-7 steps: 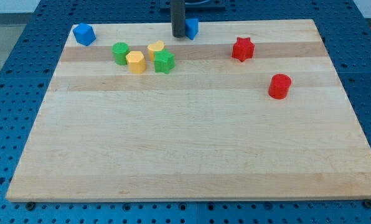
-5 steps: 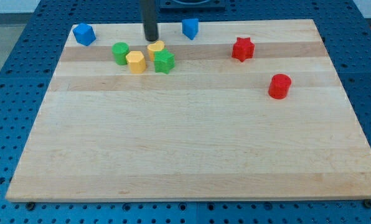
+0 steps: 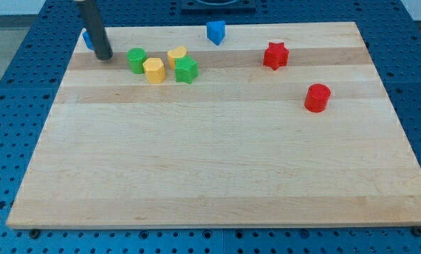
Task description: Push the red circle to the top right of the board
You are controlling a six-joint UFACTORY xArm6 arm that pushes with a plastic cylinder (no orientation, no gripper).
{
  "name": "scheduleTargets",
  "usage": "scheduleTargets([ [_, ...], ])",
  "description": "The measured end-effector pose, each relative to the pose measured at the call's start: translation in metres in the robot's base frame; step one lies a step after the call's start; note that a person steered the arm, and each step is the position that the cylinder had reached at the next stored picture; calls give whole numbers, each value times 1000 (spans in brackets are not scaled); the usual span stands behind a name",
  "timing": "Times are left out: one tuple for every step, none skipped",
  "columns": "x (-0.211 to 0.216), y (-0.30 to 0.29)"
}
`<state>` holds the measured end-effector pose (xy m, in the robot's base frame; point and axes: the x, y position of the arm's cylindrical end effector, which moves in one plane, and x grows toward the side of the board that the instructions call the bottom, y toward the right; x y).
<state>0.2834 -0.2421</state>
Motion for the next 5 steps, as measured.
scheduleTargets([
  [-1,-26],
  [-20,-31],
  [-35,-28],
  [-46,-28],
  [-39,-38],
])
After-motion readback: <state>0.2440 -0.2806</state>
